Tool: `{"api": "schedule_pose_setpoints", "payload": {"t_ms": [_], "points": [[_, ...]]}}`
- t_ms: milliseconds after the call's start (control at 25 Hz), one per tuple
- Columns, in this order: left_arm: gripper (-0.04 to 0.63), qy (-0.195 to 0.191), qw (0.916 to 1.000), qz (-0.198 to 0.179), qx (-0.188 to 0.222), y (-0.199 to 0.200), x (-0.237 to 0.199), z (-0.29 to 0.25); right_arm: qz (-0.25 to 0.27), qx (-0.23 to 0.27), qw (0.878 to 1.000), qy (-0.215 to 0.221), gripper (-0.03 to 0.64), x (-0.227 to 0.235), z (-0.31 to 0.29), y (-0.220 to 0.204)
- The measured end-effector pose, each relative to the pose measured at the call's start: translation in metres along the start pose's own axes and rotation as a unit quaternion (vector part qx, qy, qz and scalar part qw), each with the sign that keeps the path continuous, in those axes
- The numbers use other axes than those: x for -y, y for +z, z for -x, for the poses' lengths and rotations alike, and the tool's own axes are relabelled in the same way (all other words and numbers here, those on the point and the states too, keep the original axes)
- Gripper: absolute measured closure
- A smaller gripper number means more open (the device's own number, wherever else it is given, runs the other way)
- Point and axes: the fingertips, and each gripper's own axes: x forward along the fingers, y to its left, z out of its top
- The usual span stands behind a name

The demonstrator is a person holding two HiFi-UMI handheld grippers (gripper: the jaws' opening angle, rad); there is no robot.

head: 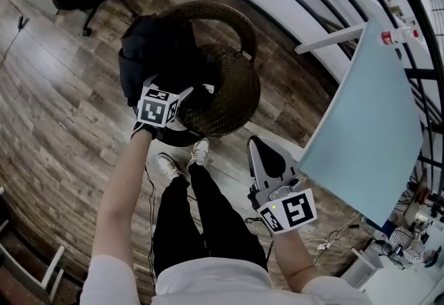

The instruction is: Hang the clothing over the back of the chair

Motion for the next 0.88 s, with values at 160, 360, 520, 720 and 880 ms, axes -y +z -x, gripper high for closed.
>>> {"api": "schedule_pose_setpoints", "payload": {"t_ms": [160, 360, 520, 720, 880], "points": [[0.155, -0.015, 0.9998, -0.002, 0.013, 0.01, 0.013, 0.012, 0.004, 0.005, 1.0, 0.004, 0.598, -0.007, -0.002, 0.008], [0.156, -0.029, 0.9992, -0.007, 0.026, 0.02, 0.024, 0.027, 0.01, 0.011, 1.0, 0.013, 0.598, -0.022, -0.006, 0.017], [0.156, -0.029, 0.9992, -0.009, 0.026, 0.02, 0.022, 0.041, 0.016, 0.017, 1.0, 0.014, 0.598, -0.034, -0.004, 0.027], [0.156, -0.023, 0.9993, -0.002, 0.028, 0.023, 0.019, 0.068, 0.022, 0.027, 0.999, 0.012, 0.598, -0.05, 0.004, 0.044], [0.156, -0.013, 0.9992, -0.002, 0.037, 0.032, 0.014, 0.091, 0.029, 0.04, 0.999, 0.011, 0.598, -0.065, 0.013, 0.063]]}}
